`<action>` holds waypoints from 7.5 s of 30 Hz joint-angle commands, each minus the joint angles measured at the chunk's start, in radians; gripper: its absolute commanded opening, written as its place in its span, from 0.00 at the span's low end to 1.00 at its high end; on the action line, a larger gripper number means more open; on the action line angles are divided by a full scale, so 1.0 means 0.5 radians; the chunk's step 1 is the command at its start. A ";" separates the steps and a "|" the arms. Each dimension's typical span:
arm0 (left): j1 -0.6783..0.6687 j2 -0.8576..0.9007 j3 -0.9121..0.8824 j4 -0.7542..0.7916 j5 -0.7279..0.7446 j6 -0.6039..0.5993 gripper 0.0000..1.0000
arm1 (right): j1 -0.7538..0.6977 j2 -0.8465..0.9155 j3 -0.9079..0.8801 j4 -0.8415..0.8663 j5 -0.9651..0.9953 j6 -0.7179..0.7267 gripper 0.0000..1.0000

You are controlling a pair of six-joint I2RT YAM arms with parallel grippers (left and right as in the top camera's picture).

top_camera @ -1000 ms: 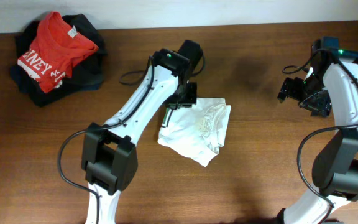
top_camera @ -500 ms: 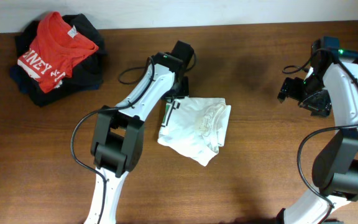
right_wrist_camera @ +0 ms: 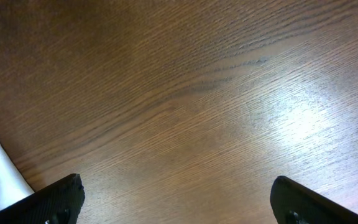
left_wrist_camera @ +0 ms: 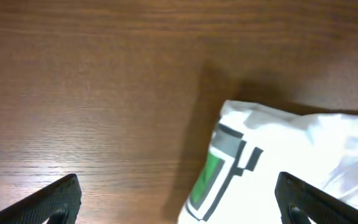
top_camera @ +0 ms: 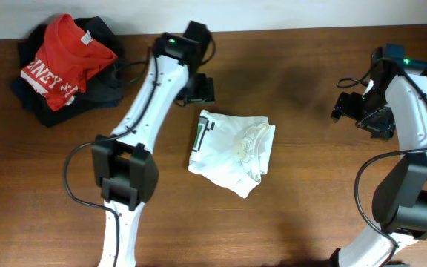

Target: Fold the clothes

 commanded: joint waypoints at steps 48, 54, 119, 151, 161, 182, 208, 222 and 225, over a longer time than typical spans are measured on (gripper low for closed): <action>0.727 -0.050 0.403 0.815 -0.445 0.401 0.02 | -0.006 -0.034 0.026 0.001 0.020 0.011 0.99; 0.883 -0.053 0.423 0.826 -0.443 0.175 0.03 | -0.006 -0.034 0.026 0.001 0.020 0.011 0.99; 1.209 0.103 -0.365 1.648 -0.166 -0.082 0.71 | -0.006 -0.034 0.026 0.001 0.020 0.011 0.99; 0.785 -2.699 -1.382 -0.539 0.269 0.006 0.99 | -0.006 -0.034 0.026 0.001 0.020 0.011 0.99; 0.722 -2.713 -1.486 -0.322 0.364 0.067 0.99 | -0.006 -0.034 0.026 0.000 0.020 0.011 0.99; 1.055 -4.575 -4.383 2.708 0.604 1.009 0.99 | -0.006 -0.034 0.026 0.001 0.020 0.011 0.99; 1.048 -4.627 -4.581 2.675 0.243 0.722 0.99 | -0.006 -0.034 0.026 0.001 0.020 0.011 0.99; 1.048 -4.627 -4.581 2.676 0.243 0.723 0.99 | 0.066 -0.256 -0.001 0.023 0.020 0.011 0.99; 1.048 -4.627 -4.581 2.676 0.243 0.723 0.99 | 0.164 -0.577 -0.001 0.023 0.019 0.011 0.99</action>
